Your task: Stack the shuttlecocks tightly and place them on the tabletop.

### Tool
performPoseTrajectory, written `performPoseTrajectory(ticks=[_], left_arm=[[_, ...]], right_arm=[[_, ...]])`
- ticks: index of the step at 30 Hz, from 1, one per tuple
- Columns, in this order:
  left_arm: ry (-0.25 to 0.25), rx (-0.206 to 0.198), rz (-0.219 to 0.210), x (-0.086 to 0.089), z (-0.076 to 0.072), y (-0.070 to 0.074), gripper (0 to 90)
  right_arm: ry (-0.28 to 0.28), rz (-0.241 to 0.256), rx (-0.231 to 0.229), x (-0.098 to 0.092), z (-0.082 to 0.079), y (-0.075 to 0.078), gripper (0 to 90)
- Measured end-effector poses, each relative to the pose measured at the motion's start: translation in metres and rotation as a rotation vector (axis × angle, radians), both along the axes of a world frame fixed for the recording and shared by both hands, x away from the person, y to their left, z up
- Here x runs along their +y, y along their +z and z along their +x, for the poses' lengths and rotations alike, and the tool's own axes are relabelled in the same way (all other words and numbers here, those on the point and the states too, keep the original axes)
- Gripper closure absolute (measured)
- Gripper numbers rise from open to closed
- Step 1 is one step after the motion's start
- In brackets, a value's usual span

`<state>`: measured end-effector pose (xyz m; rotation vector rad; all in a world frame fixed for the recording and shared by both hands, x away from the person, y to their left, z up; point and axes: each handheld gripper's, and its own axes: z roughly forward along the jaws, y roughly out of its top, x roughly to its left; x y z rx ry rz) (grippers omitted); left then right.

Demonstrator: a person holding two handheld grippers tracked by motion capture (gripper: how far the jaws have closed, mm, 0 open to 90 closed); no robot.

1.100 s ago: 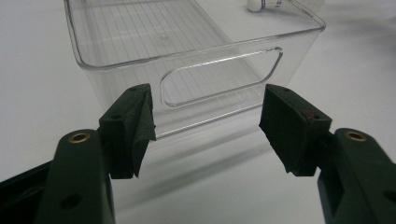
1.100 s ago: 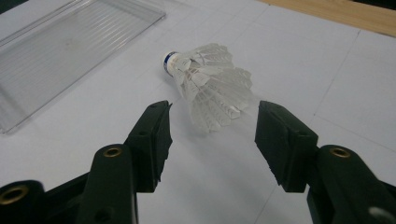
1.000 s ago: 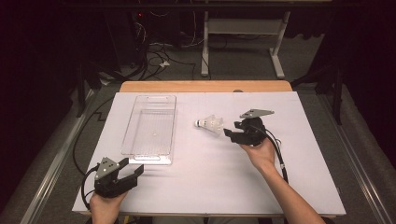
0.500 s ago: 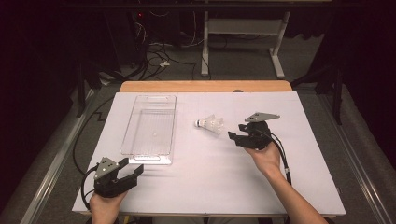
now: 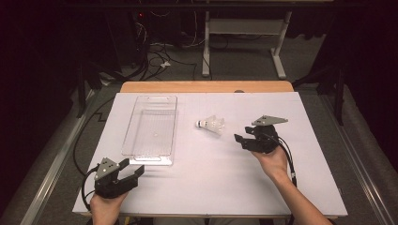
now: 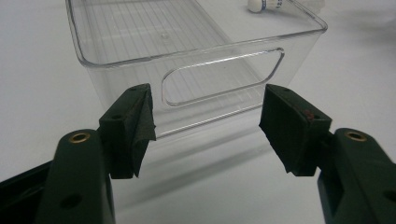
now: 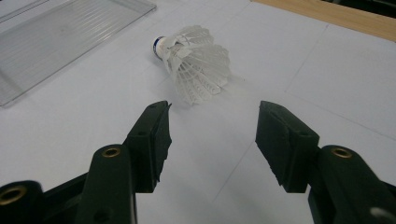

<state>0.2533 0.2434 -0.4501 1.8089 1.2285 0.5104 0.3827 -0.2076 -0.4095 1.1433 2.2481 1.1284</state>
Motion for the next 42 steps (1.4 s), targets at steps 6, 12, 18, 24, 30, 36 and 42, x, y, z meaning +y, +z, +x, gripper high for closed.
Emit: performPoseTrajectory(ticks=[6, 12, 18, 24, 30, 36, 42], left_arm=[[0.000, 0.000, 0.000, 0.000, 0.000, 0.000, 35.8], [0.000, 0.000, 0.000, 0.000, 0.000, 0.000, 35.8], [0.000, 0.001, 0.000, 0.000, 0.000, 0.000, 35.8], [0.000, 0.002, -0.001, 0.000, 0.000, 0.000, 35.8], [0.001, 0.000, 0.000, 0.000, 0.000, 0.000, 35.8], [0.003, -0.001, 0.000, 0.000, 0.000, 0.000, 35.8], [0.002, 0.001, 0.001, 0.000, 0.000, 0.000, 35.8]], right_arm=[[-0.007, -0.001, -0.008, -0.007, -0.003, 0.002, 45.2], [-0.023, -0.002, 0.001, -0.018, -0.007, 0.002, 45.5], [-0.042, -0.019, -0.010, -0.027, -0.012, 0.003, 46.0], [-0.059, -0.021, -0.013, -0.036, -0.015, 0.003, 47.0], [-0.079, -0.034, -0.003, -0.044, -0.018, 0.002, 47.1], [-0.092, -0.046, 0.000, -0.050, -0.021, 0.000, 47.2], [-0.109, -0.055, 0.000, -0.058, -0.024, -0.002, 47.3]])
